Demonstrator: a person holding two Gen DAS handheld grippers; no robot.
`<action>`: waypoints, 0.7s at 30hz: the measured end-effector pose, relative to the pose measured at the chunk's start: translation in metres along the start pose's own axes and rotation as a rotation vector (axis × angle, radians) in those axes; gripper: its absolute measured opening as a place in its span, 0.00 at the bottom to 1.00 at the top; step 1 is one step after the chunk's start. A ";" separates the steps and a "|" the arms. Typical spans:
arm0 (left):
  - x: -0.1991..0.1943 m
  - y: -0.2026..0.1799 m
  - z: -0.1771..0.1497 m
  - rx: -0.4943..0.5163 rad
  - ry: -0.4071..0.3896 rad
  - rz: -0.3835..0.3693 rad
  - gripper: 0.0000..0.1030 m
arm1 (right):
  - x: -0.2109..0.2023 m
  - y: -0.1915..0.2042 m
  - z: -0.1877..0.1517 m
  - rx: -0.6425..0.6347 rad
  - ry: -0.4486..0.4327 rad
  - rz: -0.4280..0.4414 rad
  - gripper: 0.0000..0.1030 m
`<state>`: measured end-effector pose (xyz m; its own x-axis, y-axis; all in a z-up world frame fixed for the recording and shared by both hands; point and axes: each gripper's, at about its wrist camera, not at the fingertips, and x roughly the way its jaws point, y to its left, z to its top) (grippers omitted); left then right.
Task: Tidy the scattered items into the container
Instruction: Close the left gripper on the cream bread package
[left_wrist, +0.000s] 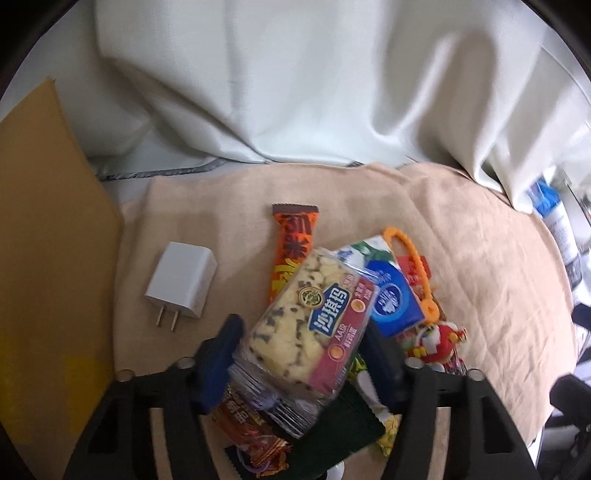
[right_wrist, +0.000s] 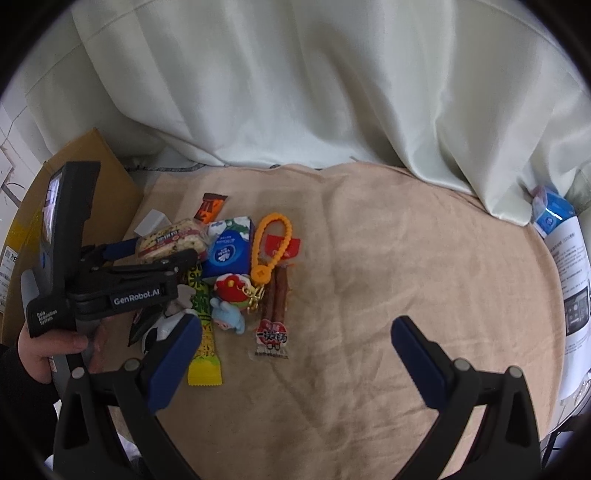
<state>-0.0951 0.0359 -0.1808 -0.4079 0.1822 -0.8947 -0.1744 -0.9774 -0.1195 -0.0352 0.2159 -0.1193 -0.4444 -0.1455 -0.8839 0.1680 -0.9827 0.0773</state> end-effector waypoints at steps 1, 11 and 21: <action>-0.003 -0.004 -0.001 0.025 -0.011 -0.003 0.53 | 0.001 0.000 0.000 0.000 0.002 0.003 1.00; -0.053 -0.011 -0.012 0.015 -0.082 0.071 0.50 | 0.015 0.008 0.001 -0.028 0.002 0.028 1.00; -0.074 0.004 -0.046 -0.071 -0.110 0.175 0.51 | 0.051 0.032 0.004 -0.038 0.055 0.109 0.80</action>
<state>-0.0243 0.0134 -0.1347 -0.5223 0.0163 -0.8526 -0.0302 -0.9995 -0.0006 -0.0558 0.1764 -0.1602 -0.3726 -0.2441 -0.8953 0.2464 -0.9562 0.1581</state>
